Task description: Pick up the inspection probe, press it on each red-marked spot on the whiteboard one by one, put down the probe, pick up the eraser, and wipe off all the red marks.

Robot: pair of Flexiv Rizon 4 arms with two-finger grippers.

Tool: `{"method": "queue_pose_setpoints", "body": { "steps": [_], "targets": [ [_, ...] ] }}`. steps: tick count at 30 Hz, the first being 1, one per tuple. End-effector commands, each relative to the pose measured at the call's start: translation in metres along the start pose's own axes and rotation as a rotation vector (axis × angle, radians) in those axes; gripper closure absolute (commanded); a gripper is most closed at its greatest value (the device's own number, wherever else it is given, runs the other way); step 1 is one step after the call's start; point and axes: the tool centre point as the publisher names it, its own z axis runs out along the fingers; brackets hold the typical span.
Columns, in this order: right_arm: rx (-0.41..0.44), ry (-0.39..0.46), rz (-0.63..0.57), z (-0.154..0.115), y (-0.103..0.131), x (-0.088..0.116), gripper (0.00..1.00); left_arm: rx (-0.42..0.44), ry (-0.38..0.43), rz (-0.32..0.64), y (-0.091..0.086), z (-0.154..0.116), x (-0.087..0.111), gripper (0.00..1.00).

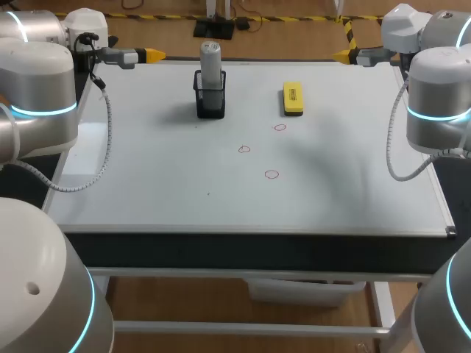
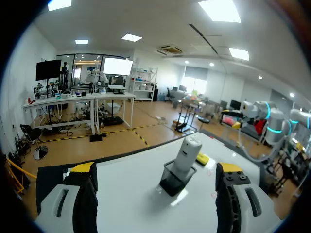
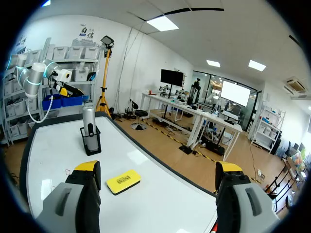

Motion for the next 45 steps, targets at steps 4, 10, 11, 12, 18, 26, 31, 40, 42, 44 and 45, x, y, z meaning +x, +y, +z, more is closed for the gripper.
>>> {"method": "queue_pose_setpoints", "body": {
  "steps": [4, 10, 11, 12, 18, 26, 31, 40, 42, 44, 45],
  "targets": [
    [0.001, 0.001, 0.000, 0.000, 0.000, -0.001, 0.00, 0.003, 0.001, 0.000, 0.001, 0.001, 0.000, 0.00],
    [0.001, 0.001, 0.000, 0.000, 0.000, -0.001, 0.00, 0.003, 0.001, 0.000, 0.001, 0.001, 0.000, 0.00],
    [0.001, 0.001, 0.000, 0.000, 0.000, -0.001, 0.00, 0.003, 0.001, 0.000, 0.001, 0.001, 0.000, 0.00],
    [0.001, 0.001, 0.000, 0.000, 0.000, -0.001, 0.00, 0.003, 0.001, 0.000, 0.001, 0.001, 0.000, 0.00],
    [0.001, 0.001, 0.000, 0.000, 0.000, -0.001, 0.00, 0.041, 0.150, 0.049, 0.004, 0.014, -0.001, 0.00],
    [0.001, 0.001, 0.000, 0.000, 0.000, -0.001, 0.00, 0.155, 0.449, 0.129, 0.005, 0.027, 0.007, 0.00],
    [0.001, 0.001, 0.000, 0.000, 0.000, -0.001, 0.00, 0.238, 0.589, 0.159, 0.009, 0.039, 0.015, 0.00],
    [0.001, 0.001, 0.000, 0.000, 0.000, -0.001, 0.00, 0.222, 0.723, 0.182, 0.017, 0.069, 0.039, 0.00],
    [0.001, 0.001, 0.000, 0.000, 0.000, -0.001, 0.00, 0.216, 0.736, 0.183, 0.017, 0.076, 0.044, 0.00],
    [0.001, 0.001, 0.000, 0.000, 0.000, -0.001, 0.00, 0.236, 0.759, 0.168, 0.019, 0.082, 0.047, 0.00],
    [0.001, 0.001, 0.000, 0.000, 0.000, -0.001, 0.00, 0.243, 0.765, 0.170, 0.019, 0.086, 0.049, 0.00]
  ]
}}
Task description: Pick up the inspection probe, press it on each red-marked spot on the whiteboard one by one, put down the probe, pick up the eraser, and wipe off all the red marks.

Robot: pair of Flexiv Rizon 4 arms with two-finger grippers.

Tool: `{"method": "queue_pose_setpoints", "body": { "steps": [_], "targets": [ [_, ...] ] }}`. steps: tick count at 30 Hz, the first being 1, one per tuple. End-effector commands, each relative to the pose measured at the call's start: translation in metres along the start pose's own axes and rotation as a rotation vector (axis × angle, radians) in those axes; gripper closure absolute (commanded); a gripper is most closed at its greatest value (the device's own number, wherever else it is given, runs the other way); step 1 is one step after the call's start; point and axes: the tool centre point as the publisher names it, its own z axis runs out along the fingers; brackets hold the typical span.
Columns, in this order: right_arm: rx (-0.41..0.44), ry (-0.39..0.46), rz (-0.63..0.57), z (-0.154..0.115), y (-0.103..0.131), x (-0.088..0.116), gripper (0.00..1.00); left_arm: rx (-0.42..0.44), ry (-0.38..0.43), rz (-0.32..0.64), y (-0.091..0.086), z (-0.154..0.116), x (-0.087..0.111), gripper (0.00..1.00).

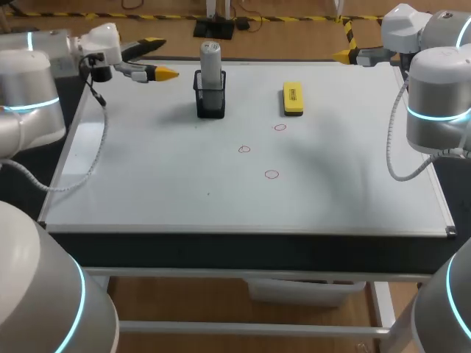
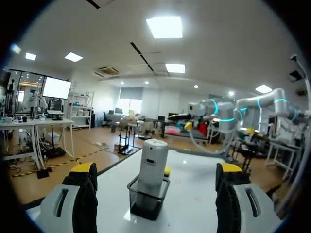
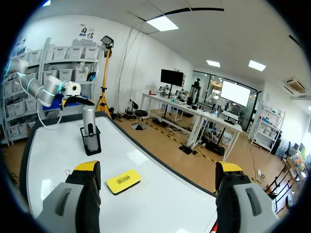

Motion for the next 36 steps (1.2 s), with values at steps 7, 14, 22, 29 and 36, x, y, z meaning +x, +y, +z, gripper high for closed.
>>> {"method": "queue_pose_setpoints", "body": {
  "steps": [7, 14, 22, 29, 36],
  "targets": [
    [0.001, 0.001, 0.000, 0.000, 0.000, -0.001, 0.00, 0.035, 0.189, 0.004, 0.014, 0.038, -0.015, 0.00],
    [0.001, 0.001, 0.000, 0.000, 0.000, -0.001, 0.00, 0.056, 0.238, -0.003, 0.020, 0.054, -0.017, 0.00],
    [0.001, 0.001, 0.000, 0.000, 0.000, -0.001, 0.00, 0.033, 0.261, -0.014, 0.026, 0.072, -0.009, 0.00],
    [0.001, 0.001, 0.000, 0.000, 0.000, -0.001, 0.00, 0.023, 0.270, -0.018, 0.029, 0.091, -0.010, 0.00],
    [0.001, 0.001, 0.000, 0.000, 0.000, -0.001, 0.00, 0.018, 0.237, -0.016, 0.033, 0.103, -0.006, 0.00]
  ]
}}
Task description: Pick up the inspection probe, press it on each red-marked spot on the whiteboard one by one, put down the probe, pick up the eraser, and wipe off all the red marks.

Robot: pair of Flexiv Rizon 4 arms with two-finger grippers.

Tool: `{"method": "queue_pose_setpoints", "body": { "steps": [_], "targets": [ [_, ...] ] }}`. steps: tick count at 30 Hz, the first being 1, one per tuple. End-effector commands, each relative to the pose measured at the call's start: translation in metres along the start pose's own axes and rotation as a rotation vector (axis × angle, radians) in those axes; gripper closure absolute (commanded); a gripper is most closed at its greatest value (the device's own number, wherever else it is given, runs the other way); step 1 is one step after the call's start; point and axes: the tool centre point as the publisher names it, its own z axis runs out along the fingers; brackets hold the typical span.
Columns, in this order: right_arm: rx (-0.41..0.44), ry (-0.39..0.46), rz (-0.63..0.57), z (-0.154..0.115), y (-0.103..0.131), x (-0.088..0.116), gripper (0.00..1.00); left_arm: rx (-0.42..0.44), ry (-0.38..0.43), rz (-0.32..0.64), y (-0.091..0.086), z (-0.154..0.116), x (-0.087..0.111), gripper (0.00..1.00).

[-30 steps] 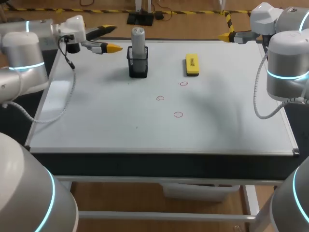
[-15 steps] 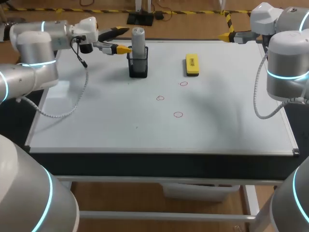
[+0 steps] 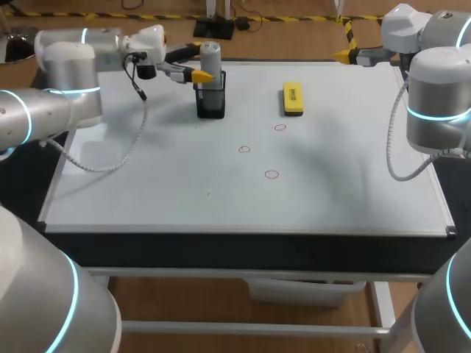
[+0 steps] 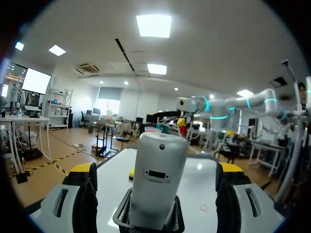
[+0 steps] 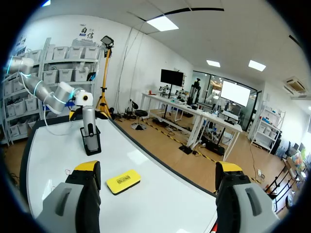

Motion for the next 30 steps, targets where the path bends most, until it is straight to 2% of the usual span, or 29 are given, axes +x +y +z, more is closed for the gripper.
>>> {"method": "queue_pose_setpoints", "body": {
  "steps": [1, 24, 27, 28, 29, 30],
  "targets": [
    [0.001, 0.001, 0.000, 0.000, 0.000, -0.001, 0.00, 0.006, 0.021, -0.002, 0.004, 0.009, -0.003, 0.00],
    [0.001, 0.001, 0.000, 0.000, 0.000, -0.001, 0.00, -0.007, -0.006, -0.003, 0.004, 0.020, -0.005, 0.01],
    [0.001, 0.001, 0.000, 0.000, 0.000, -0.001, 0.00, -0.021, -0.013, 0.004, 0.003, 0.020, -0.005, 0.28],
    [0.001, 0.001, 0.000, 0.000, 0.000, -0.001, 0.00, -0.022, -0.012, 0.004, 0.003, 0.020, -0.004, 0.33],
    [0.001, 0.001, 0.000, 0.000, 0.000, -0.001, 0.00, -0.022, -0.011, 0.005, 0.002, 0.020, -0.004, 0.55],
    [0.001, 0.001, 0.000, 0.000, 0.000, -0.001, 0.00, -0.023, -0.010, 0.006, 0.002, 0.020, -0.003, 0.60]
  ]
}}
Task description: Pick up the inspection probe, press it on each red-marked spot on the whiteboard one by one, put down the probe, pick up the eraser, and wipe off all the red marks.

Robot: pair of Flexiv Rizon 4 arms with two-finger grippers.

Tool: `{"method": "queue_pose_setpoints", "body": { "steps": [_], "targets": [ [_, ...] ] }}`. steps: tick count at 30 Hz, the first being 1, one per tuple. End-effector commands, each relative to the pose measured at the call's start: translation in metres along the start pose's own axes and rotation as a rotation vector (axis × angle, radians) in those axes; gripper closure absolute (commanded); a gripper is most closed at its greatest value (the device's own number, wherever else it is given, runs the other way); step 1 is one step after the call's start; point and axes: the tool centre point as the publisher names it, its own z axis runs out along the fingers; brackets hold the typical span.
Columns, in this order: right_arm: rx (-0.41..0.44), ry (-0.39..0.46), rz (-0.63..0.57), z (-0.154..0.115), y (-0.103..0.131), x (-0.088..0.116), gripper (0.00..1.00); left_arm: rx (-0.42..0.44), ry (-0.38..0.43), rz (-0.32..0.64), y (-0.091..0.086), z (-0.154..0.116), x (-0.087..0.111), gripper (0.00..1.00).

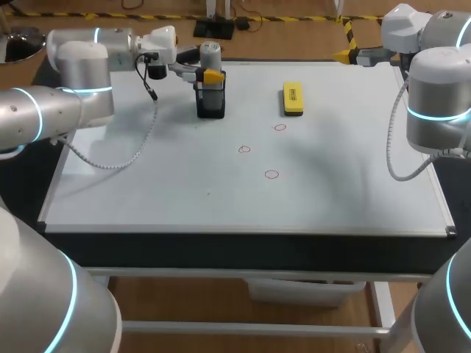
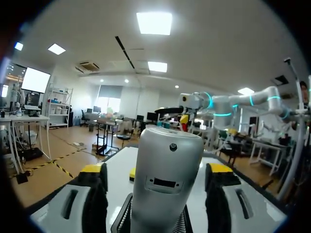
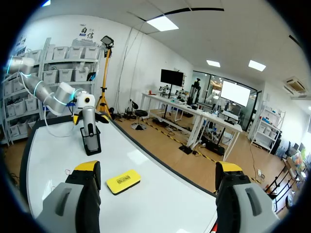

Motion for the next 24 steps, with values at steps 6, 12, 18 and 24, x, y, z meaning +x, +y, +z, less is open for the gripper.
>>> {"method": "queue_pose_setpoints", "body": {
  "steps": [6, 12, 18, 24],
  "targets": [
    [0.001, 0.001, 0.000, 0.000, 0.000, -0.001, 0.00, -0.011, 0.003, 0.007, -0.004, -0.002, 0.006, 1.00],
    [0.001, 0.001, 0.000, 0.000, 0.000, -0.001, 0.00, -0.007, 0.000, 0.024, -0.009, -0.005, 0.010, 1.00],
    [0.001, 0.001, 0.000, 0.000, 0.000, -0.001, 0.00, 0.002, -0.006, 0.057, -0.022, -0.008, 0.015, 1.00],
    [0.001, 0.001, 0.000, 0.000, 0.000, -0.001, 0.00, -0.019, -0.024, 0.085, -0.039, -0.009, 0.019, 1.00]
  ]
}}
